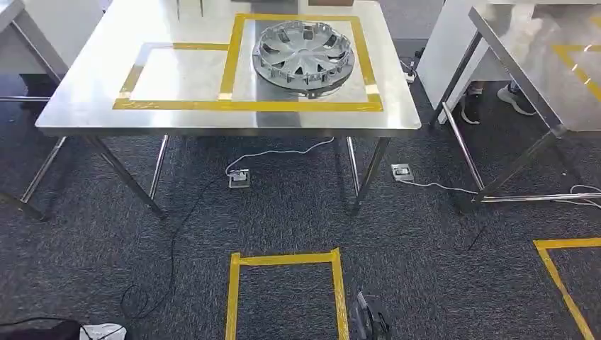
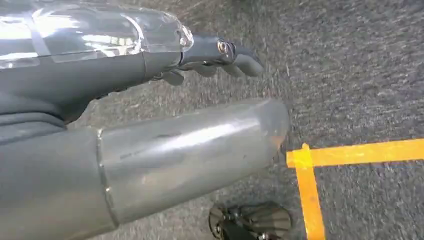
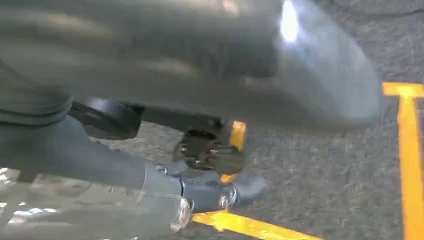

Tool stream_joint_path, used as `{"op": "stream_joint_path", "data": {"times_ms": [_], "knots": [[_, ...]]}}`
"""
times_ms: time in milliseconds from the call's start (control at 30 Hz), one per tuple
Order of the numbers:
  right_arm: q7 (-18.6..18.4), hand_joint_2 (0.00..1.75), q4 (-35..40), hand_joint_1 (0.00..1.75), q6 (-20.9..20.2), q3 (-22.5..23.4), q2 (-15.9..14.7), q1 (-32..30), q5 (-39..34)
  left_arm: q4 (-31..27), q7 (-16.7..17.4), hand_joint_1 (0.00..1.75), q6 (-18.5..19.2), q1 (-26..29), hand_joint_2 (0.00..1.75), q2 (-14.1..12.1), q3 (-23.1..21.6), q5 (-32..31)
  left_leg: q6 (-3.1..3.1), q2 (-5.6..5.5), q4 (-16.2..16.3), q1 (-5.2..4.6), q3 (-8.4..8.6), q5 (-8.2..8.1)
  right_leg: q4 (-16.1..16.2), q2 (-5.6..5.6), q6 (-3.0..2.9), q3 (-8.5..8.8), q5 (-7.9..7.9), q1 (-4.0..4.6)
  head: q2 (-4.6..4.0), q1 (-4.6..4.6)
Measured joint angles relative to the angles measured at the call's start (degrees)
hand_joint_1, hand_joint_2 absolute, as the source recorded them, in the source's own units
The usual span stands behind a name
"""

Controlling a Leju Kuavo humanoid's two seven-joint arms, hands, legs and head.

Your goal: Take the parts from the cabinet and place them on the table.

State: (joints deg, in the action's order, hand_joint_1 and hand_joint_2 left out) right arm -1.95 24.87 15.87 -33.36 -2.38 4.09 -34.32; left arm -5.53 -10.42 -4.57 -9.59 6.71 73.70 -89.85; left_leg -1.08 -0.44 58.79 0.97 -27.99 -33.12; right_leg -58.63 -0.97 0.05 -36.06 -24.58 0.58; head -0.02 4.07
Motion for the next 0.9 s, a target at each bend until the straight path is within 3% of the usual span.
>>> {"op": "stream_joint_path", "data": {"times_ms": [33, 67, 133, 167, 200, 233, 267, 300, 367, 400, 433, 467, 500, 567, 600, 633, 667, 700, 733, 767, 800, 833, 867, 900], "knots": [[0.0, 0.0, -1.5, 0.0, -0.1, -0.4, 0.2, 0.0, 0.0, 0.0, 0.1, 0.0, 0.0, 0.0, 0.0, 0.0, -0.1, 0.0, 0.63, 0.05, 0.0, -0.07, -0.25, 0.4, 0.1, 0.12, 0.26, -0.08, 0.49, -0.06, 0.0, 0.61], [0.0, 0.0, -2.6, 0.0, -0.1, -0.6, 0.3, -0.1, 0.0, 0.0, 0.2, 0.0, 0.0, 0.2, 0.0, 0.0, -0.3, 0.0, 1.48, 0.33, -0.2, 0.29, -0.86, 1.05, -0.2, 0.3, 0.63, -0.41, -0.04, -0.2, 0.0, 1.07], [0.0, 0.0, -3.8, 0.0, -0.2, -1.0, 0.8, -0.3, 0.1, 0.0, 0.2, 0.0, 0.0, 0.0, 0.0, -0.2, -0.3, 0.0, 2.53, 0.34, -0.2, 0.14, -1.96, 2.23, -3.6, 0.49, 1.47, -1.21, -5.96, -0.49, 0.0, 1.81], [0.0, 0.0, -4.6, 0.0, -0.2, -1.2, 1.0, -0.1, 0.2, 0.0, 0.2, 0.0, 0.0, 0.0, 0.0, -0.2, -0.4, 0.0, 2.68, 0.34, -0.1, 0.02, -2.84, 2.95, -8.0, 0.5, 1.74, -1.89, -9.81, -0.66, 0.0, 2.16], [0.0, 0.0, -5.1, 0.0, -0.2, -1.5, 1.1, 0.2, 0.3, 0.0, 0.1, 0.0, 0.0, 0.0, 0.0, -0.3, -0.5, 0.0, 2.76, 0.37, -0.1, -0.13, -3.61, 3.59, -11.9, 0.52, 1.86, -2.33, -12.3, -0.71, 0.0, 2.31], [0.0, 0.0, -5.8, 0.0, -0.2, -1.9, 1.4, 0.3, 0.4, 0.0, 0.0, 0.0, 0.0, 0.0, 0.0, -0.3, -0.9, 0.0, 2.84, 0.44, -0.1, -0.27, -4.53, 4.32, -15.3, 0.54, 1.87, -2.37, -13.35, -0.71, 0.0, 2.4], [0.0, 0.0, -6.3, 0.0, -0.2, -2.0, 1.5, 0.3, 0.3, 0.0, 0.0, 0.0, 0.1, -0.1, 0.0, -0.4, -1.1, 0.0, 2.88, 0.47, -0.1, -0.44, -5.39, 4.99, -16.4, 0.56, 1.73, -1.79, -12.41, -0.71, 0.0, 2.64], [0.0, 0.0, -6.7, 0.0, -0.1, -2.1, 1.5, 0.3, 0.2, 0.0, 0.0, 0.0, 0.1, -0.2, 0.0, -0.4, -1.3, 0.0, 2.9, 0.49, 0.0, -0.59, -6.21, 5.62, -15.7, 0.57, 1.44, -0.53, -10.48, -0.69, 0.0, 2.84], [0.0, 0.0, -7.2, 0.0, 0.0, -2.2, 1.9, 0.5, 0.1, 0.0, 0.1, 0.0, 0.1, -0.4, 0.0, -0.5, -1.4, 0.0, 2.86, 0.48, -0.1, -1.09, -7.78, 6.99, -8.8, 0.7, 0.17, 4.94, -6.54, -0.32, 0.0, 3.08], [0.0, 0.0, -7.5, 0.0, 0.0, -2.4, 1.9, 0.9, 0.2, 0.0, 0.2, 0.0, 0.1, -0.6, 0.0, -0.4, -1.4, 0.1, 2.85, 0.53, -0.1, -0.97, -8.09, 7.61, -3.3, 0.75, -0.87, 8.81, -6.68, 0.2, 0.0, 3.02], [0.1, 0.0, -7.8, 0.0, 0.0, -2.6, 1.9, 1.1, 0.5, 0.0, 0.2, 0.0, 0.1, -0.6, 0.0, -0.4, -1.4, 0.1, 2.46, 0.55, 0.0, -1.3, -8.35, 8.05, 2.0, 0.67, -1.74, 12.37, -8.08, 0.95, 0.0, 2.77], [0.1, 0.0, -8.0, 0.0, 0.1, -2.8, 2.1, 1.4, 0.7, 0.0, 0.1, 0.0, -0.1, -0.6, 0.0, -0.4, -1.4, 0.2, 2.07, 0.89, -0.2, -1.05, -8.63, 8.87, 5.0, 0.69, -1.79, 13.48, -8.81, 0.88, 0.0, 2.58], [0.1, 0.0, -8.3, 0.0, 0.3, -3.1, 2.1, 1.5, 0.7, 0.0, 0.1, 0.0, -0.1, -0.6, 0.0, -0.5, -1.4, 0.2, 1.78, 1.09, -0.5, -0.73, -8.93, 9.64, 4.8, 1.09, -1.61, 12.93, -8.36, 1.26, 0.0, 2.42], [0.0, 0.0, -8.7, 0.0, 0.4, -3.5, 2.5, 1.2, 0.7, 0.0, 0.0, 0.0, -0.1, -0.3, 0.0, -0.7, -1.4, 0.2, 1.09, 1.21, -1.7, -0.65, -8.99, 11.24, 5.5, 1.07, -2.17, 12.3, -6.53, 1.39, 0.0, 2.88], [0.0, 0.0, -8.9, 0.0, 0.4, -3.5, 2.8, 1.2, 0.7, 0.0, 0.0, 0.0, -0.1, -0.4, 0.0, -0.9, -1.4, 0.2, 1.02, 1.02, -1.2, -0.63, -9.34, 9.9, 6.5, 0.56, -2.14, 12.2, -5.36, 0.79, 0.0, 2.91], [0.0, 0.0, -9.1, 0.0, 0.5, -3.5, 2.8, 1.1, 0.7, 0.0, 0.0, 0.0, -0.1, -0.4, 0.0, -0.9, -1.4, 0.2, 0.62, 0.6, 0.2, -0.58, -10.07, 6.59, 6.5, 0.94, -2.16, 11.27, -4.54, 0.76, 0.0, 2.58], [0.0, 0.0, -9.3, 0.0, 0.4, -3.5, 2.8, 1.2, 0.7, 0.0, 0.0, 0.0, -0.1, -0.3, 0.0, -0.9, -1.4, 0.2, 0.41, 0.35, 3.7, -0.43, -11.03, 2.22, 6.2, 0.92, -2.58, 10.16, -3.95, 0.72, 0.0, 1.95], [0.0, 0.0, -9.4, 0.0, 0.3, -3.5, 3.0, 1.2, 0.6, 0.0, 0.0, 0.0, -0.1, -0.4, 0.0, -1.0, -1.4, 0.2, 0.12, 0.34, 8.2, -0.35, -11.86, -1.26, 6.1, 1.15, -2.5, 9.07, -3.6, 0.71, 0.0, 1.48], [0.0, 0.0, -9.5, 0.0, 0.2, -3.6, 3.1, 1.2, 0.5, 0.0, 0.0, 0.0, -0.1, -0.4, 0.0, -1.0, -1.4, 0.2, -0.13, 0.31, 12.4, -0.33, -12.57, -2.9, 5.8, 1.34, -2.35, 8.14, -3.01, 0.71, 0.0, 0.96], [0.0, 0.0, -9.6, 0.0, 0.0, -3.6, 3.2, 1.1, 0.5, 0.0, 0.2, 0.0, 0.0, -0.4, 0.0, -1.1, -1.4, 0.2, -0.38, 0.33, 15.9, -0.31, -12.9, -2.56, 5.5, 1.53, -2.22, 7.09, -2.43, 0.69, 0.0, 0.55], [0.0, 0.0, -9.7, 0.0, 0.0, -3.6, 3.3, 1.1, 0.4, 0.0, 0.5, 0.0, 0.2, -0.3, 0.0, -1.2, -1.4, 0.2, -0.55, 0.32, 17.4, -0.28, -12.57, -0.33, 5.2, 1.82, -1.99, 6.12, -1.87, 0.61, 0.0, 0.18], [0.0, 0.0, -9.9, 0.0, 0.0, -3.7, 3.4, 1.1, 0.3, 0.0, 0.6, 0.0, 0.2, -0.3, 0.0, -1.2, -1.4, 0.1, -0.7, 0.27, 16.8, -0.18, -11.29, 2.75, 4.7, 2.3, -1.71, 5.03, -1.32, 0.51, 0.0, -0.22], [0.0, 0.0, -10.0, 0.0, 0.0, -3.8, 3.4, 1.1, 0.3, 0.0, 0.5, 0.0, 0.3, -0.3, 0.0, -1.3, -1.4, 0.1, -0.81, -0.1, 14.0, 0.05, -8.87, 4.92, 4.2, 2.76, -1.33, 3.95, -0.91, 0.33, 0.0, -0.44], [0.0, 0.0, -10.1, 0.0, 0.0, -3.9, 3.4, 1.1, 0.3, 0.0, 0.3, 0.0, 0.3, -0.3, 0.0, -1.3, -1.3, 0.0, -0.93, -1.61, 9.1, 0.34, -5.19, 5.23, 3.4, 3.3, -0.92, 2.96, -0.6, 0.09, 0.0, -0.42]]}}
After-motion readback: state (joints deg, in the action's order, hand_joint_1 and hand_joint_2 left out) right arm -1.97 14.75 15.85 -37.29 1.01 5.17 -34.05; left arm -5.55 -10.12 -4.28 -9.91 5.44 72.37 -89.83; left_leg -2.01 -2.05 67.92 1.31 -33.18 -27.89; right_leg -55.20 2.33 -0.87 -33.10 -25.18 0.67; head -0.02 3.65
